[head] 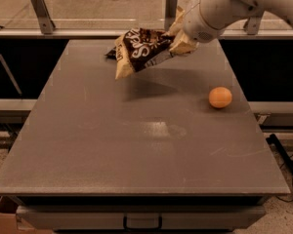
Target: Move brown chip bag near rxbar chocolate
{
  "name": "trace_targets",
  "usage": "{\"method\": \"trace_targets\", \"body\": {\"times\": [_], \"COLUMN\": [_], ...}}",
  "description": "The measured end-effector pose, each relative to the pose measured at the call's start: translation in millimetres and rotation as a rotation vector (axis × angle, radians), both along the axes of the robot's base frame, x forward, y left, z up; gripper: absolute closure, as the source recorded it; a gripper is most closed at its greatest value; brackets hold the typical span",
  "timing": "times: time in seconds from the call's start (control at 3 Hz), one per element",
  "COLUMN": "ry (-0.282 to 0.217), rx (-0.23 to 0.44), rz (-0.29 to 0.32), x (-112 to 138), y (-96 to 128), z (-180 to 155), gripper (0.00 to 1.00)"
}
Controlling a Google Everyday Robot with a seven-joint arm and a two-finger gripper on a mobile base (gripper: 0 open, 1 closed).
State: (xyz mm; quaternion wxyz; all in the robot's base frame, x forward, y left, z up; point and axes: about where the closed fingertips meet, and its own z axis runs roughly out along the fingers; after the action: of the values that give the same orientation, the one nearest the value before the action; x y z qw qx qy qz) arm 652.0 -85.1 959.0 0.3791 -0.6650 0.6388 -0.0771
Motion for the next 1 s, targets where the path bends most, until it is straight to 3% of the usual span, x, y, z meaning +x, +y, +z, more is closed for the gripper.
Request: {"method": "trace_targets", "body": {"times": [0.33,0.67,1.0], "ry": [-0.030,-0.042,-0.041], "rx": [-0.014,-0.009,-0.008], "rz": [-0.051,-0.103,-0.134], "x": [54,89,108], "y": [-25,-46,-51], "z": [-12,-26,-40], "gripper": [1.00,1.00,0.84]}}
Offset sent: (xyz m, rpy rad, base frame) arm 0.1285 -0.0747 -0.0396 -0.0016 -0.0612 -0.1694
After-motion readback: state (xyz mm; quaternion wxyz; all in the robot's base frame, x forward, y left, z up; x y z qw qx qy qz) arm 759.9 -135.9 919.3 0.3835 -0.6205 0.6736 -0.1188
